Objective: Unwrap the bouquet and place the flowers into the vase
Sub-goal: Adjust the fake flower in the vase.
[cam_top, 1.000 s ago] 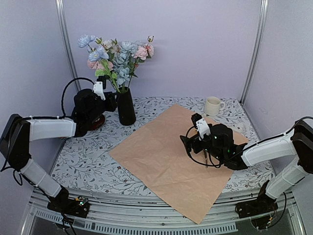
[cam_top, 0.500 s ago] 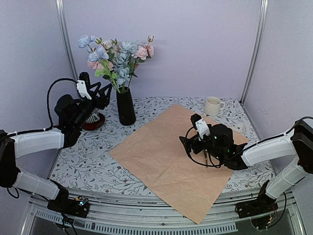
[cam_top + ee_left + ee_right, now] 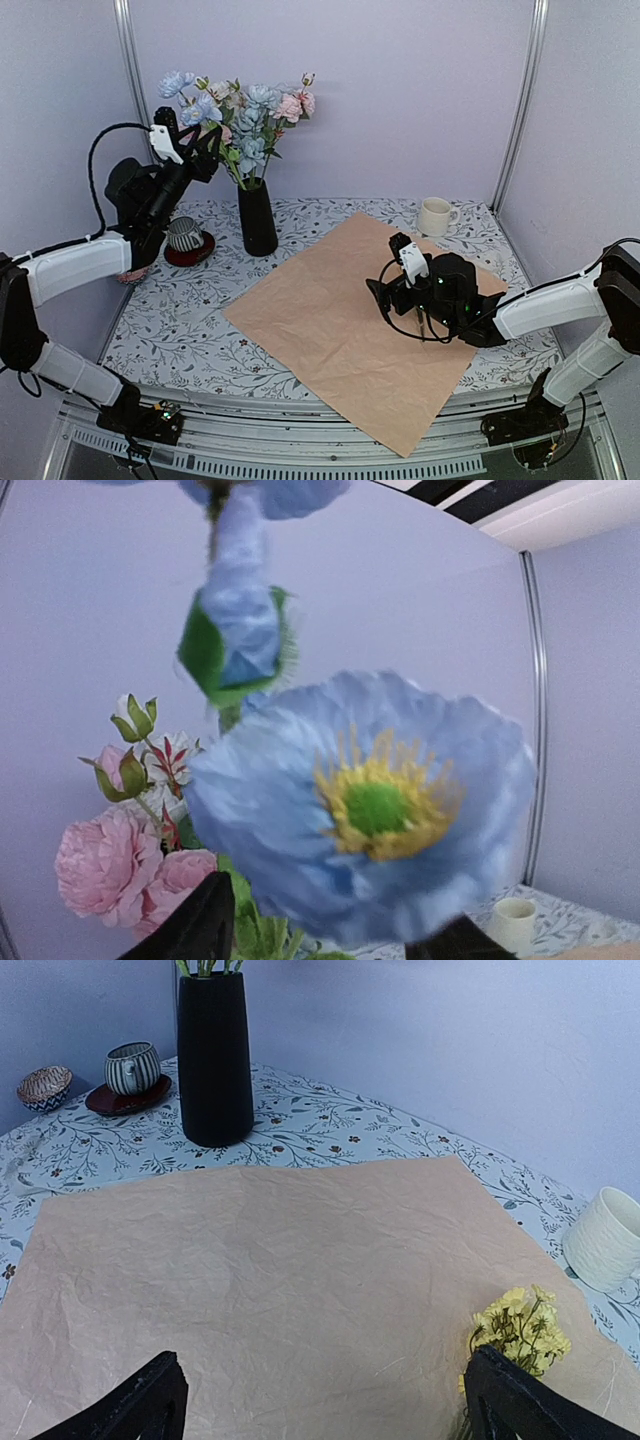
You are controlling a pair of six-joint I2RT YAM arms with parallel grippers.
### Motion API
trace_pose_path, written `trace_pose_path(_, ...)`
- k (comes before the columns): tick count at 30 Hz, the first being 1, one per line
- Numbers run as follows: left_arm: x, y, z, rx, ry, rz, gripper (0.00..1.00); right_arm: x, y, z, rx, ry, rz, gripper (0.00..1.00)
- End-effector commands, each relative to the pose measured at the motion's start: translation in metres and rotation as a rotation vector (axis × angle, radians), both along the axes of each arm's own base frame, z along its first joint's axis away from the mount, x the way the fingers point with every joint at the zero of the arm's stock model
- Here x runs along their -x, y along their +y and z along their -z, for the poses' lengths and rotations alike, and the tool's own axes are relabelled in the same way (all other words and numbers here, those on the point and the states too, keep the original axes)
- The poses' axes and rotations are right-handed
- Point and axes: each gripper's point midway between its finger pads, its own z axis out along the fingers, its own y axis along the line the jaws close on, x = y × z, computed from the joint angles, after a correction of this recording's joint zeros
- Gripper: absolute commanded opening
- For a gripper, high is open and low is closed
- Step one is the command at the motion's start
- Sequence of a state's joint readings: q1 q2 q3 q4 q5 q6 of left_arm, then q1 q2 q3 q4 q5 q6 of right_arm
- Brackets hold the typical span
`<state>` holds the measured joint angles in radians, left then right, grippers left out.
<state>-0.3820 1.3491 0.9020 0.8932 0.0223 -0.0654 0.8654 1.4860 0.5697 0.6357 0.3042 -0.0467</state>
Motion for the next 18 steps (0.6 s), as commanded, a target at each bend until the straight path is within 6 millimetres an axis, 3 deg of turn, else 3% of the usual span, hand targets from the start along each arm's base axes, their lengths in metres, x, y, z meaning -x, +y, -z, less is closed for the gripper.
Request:
trace_pose_path(1,-0.021,0.005,0.002,-0.045,0.029,-0.056,0.48,-0.004,0.004,-0.007,-0.003,-0.011,-0.004,0.99)
trace_pose_path(14,-0.046,0.007,0.012,-0.05,0.104,-0.095,0.0,-0.005,0.005,-0.005,0.003,-0.011,-0.003,0.99)
trace_pose_path(18,-0.055,0.003,0.015,-0.068,0.138,-0.09,0.0,-0.005,0.005,-0.005,0.004,-0.012,-0.002,0.99)
